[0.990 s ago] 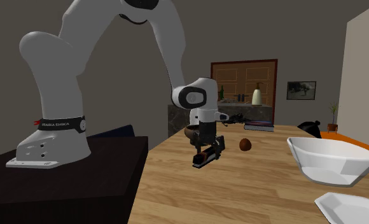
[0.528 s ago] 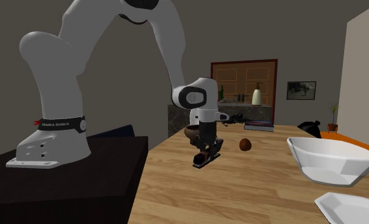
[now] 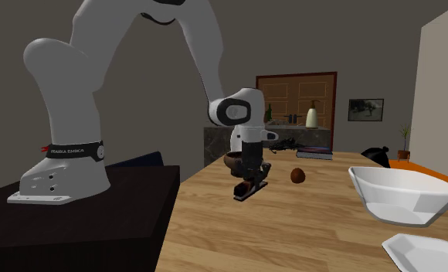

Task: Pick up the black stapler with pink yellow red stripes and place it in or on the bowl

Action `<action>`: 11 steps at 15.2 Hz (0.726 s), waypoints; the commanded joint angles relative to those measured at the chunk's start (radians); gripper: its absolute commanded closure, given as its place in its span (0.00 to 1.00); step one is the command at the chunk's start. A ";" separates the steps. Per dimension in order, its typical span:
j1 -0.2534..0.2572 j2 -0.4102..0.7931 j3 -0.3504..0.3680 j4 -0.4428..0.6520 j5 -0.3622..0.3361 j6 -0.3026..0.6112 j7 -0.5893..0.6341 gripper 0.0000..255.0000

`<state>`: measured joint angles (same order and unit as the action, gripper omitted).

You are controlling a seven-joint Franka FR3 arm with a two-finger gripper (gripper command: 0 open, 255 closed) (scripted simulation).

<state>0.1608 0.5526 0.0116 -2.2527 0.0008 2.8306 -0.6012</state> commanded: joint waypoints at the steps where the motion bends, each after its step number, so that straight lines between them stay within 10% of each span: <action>1: -0.001 -0.028 0.000 -0.010 0.000 -0.018 -0.001 1.00; 11: -0.002 -0.164 0.002 -0.041 0.002 -0.123 -0.001 1.00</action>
<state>0.1599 0.3997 0.0137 -2.2934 0.0024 2.7184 -0.6011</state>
